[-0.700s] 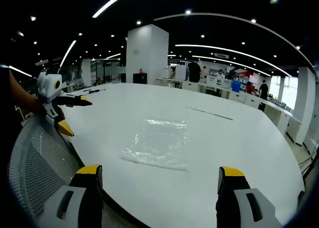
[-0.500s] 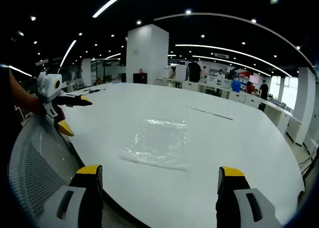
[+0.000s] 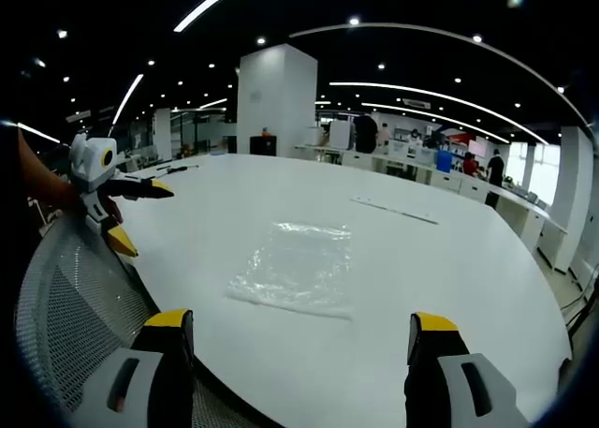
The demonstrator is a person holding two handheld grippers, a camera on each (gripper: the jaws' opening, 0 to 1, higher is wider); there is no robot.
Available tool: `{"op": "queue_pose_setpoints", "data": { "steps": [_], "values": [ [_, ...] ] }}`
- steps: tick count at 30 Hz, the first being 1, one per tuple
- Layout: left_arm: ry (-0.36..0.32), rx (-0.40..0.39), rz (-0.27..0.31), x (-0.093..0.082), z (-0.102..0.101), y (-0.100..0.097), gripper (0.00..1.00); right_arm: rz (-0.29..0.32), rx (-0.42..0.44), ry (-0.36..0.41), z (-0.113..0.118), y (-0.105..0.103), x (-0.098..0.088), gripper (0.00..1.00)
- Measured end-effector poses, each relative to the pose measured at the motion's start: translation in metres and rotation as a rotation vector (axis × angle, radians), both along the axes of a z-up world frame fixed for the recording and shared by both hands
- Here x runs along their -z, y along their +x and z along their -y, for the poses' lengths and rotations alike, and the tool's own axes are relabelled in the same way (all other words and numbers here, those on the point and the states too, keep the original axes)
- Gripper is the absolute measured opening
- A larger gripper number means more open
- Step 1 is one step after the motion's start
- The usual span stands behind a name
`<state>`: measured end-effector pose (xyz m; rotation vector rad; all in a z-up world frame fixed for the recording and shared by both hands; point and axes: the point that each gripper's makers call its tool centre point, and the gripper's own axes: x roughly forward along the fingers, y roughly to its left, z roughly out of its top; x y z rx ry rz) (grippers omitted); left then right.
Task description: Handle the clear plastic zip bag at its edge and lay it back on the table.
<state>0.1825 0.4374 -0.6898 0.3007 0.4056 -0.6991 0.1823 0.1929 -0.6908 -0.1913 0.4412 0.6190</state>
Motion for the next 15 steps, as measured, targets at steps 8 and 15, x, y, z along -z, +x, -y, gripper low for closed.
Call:
{"op": "queue_pose_setpoints", "data": {
  "steps": [8,15],
  "values": [
    [0.031,0.004,0.01,0.0016,0.0002,-0.0005,0.99,0.006,-0.001,0.0,-0.0005,-0.0004,-0.0013,0.95],
    [0.043,-0.015,-0.009,0.0038,-0.0031,0.0018,0.99,0.009,0.007,0.0,0.0011,0.0007,-0.0018,0.95]
  ]
}}
